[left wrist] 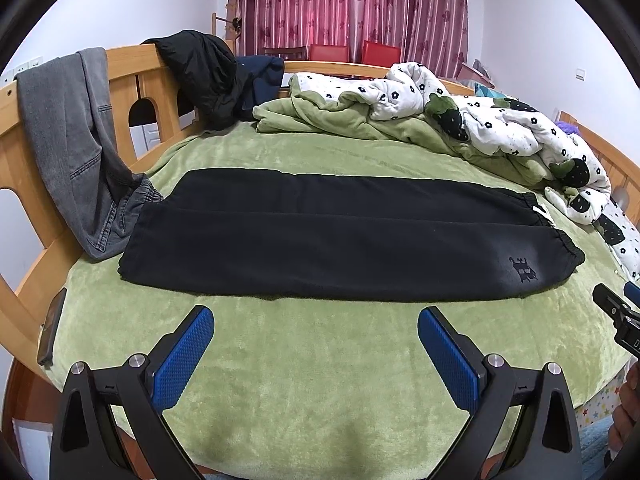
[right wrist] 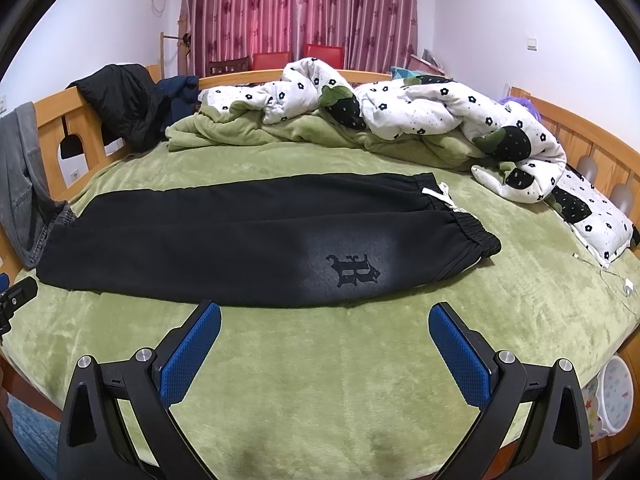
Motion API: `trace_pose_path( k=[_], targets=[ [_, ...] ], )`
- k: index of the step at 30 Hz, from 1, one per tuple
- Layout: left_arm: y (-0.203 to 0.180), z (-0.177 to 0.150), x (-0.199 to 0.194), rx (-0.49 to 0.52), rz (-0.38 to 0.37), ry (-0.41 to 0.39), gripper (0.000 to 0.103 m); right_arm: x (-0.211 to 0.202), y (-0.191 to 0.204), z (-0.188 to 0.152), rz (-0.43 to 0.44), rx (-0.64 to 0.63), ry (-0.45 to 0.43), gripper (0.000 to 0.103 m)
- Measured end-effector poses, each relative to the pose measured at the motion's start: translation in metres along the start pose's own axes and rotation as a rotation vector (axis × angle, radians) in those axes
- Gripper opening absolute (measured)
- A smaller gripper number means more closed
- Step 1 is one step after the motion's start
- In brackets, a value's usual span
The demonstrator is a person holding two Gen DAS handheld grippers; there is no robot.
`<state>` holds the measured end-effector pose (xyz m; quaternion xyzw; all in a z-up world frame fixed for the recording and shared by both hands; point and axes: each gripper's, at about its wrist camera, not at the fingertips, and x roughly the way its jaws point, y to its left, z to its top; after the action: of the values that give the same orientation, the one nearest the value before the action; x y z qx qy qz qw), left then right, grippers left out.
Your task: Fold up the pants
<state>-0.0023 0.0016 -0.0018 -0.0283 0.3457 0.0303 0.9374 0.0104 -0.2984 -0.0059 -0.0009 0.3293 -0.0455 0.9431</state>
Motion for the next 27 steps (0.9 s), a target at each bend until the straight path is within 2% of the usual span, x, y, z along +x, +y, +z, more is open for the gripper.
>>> trace_pose_path(
  k=[27],
  targets=[
    [0.0008, -0.0016, 0.0029, -0.001, 0.001, 0.003, 0.103, -0.0011, 0.0016, 0.0017, -0.006, -0.007, -0.003, 0.102]
  ],
)
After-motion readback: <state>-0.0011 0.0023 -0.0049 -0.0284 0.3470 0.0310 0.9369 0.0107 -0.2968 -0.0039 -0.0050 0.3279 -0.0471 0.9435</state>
